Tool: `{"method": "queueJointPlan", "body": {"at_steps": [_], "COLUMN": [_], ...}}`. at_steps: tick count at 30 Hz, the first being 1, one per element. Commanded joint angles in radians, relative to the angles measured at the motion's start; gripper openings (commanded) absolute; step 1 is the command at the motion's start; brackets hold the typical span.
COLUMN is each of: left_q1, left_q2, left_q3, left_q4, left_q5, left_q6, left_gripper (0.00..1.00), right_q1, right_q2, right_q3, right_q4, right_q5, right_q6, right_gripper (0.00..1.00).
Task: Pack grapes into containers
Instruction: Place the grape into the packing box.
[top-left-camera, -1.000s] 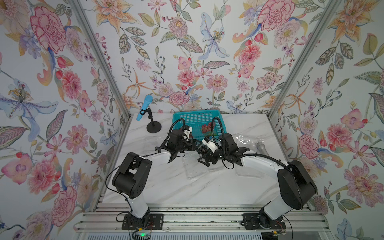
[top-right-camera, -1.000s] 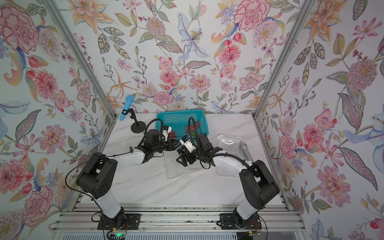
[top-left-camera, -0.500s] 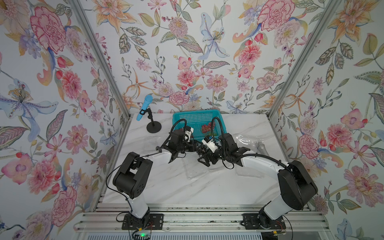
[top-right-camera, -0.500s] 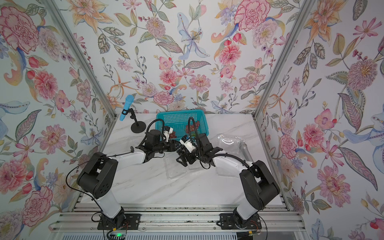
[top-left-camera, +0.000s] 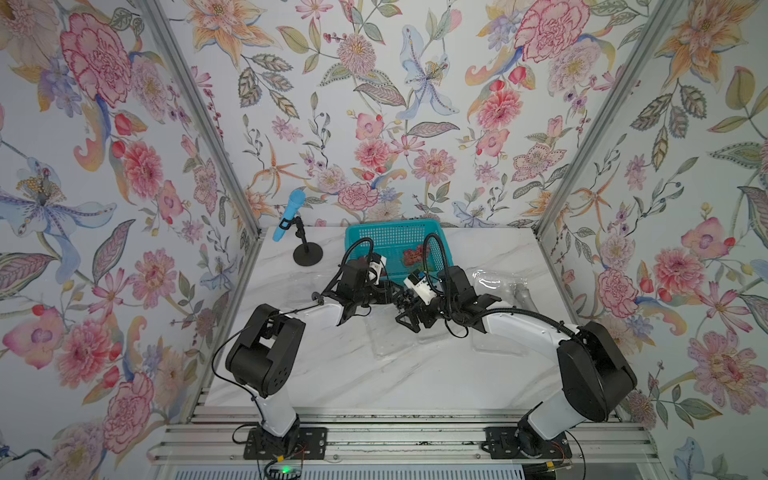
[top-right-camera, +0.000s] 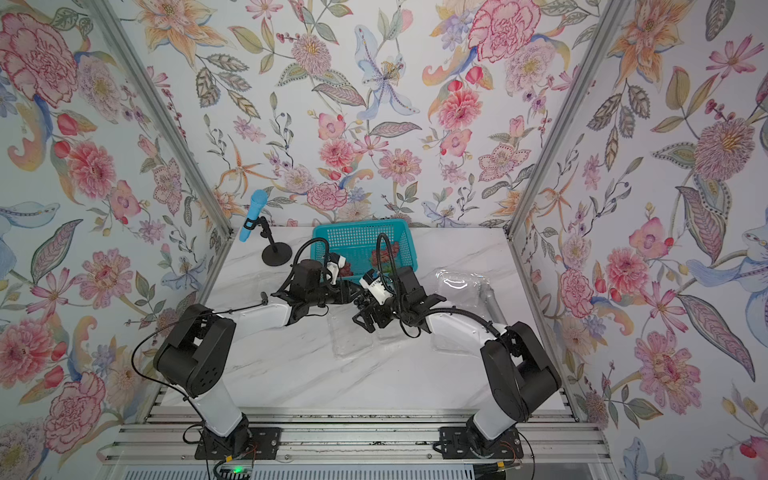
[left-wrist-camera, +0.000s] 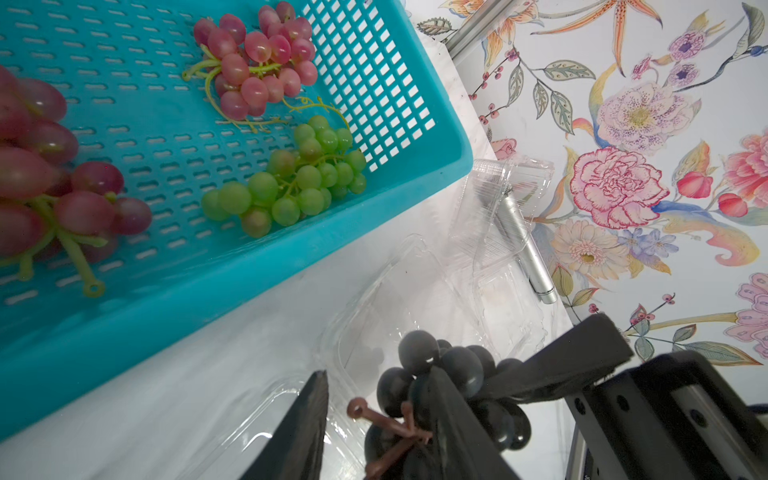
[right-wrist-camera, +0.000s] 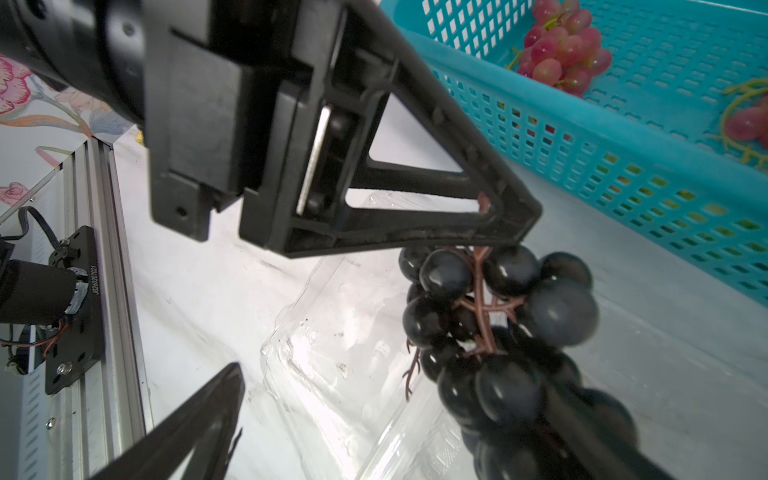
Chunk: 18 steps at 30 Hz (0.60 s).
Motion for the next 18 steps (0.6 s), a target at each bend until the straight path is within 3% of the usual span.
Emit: {"method": "queueJointPlan", "body": {"at_steps": [1, 14, 18], "left_q1": [-0.006, -0.007, -0.006], "left_q2": [0.019, 0.031, 0.030], "left_q3": [0.020, 0.008, 0.008], "left_q4": [0.041, 0.080, 0.073], "left_q5": [0.031, 0.059, 0.062], "left_q6": [-0.025, -0.062, -0.058], "left_gripper": [0.42, 0.36, 0.31], "right_q1": [0.007, 0.008, 0.007], "right_q2": [-0.032, -0.028, -0.028], "right_q3": [0.004, 0.002, 0.004], "right_q4": [0.011, 0.009, 0.010], "right_q5": [-0.001, 0.010, 0.016], "right_q6": [-0.026, -0.029, -0.029], "right_gripper": [1.00, 1.00, 1.00]}}
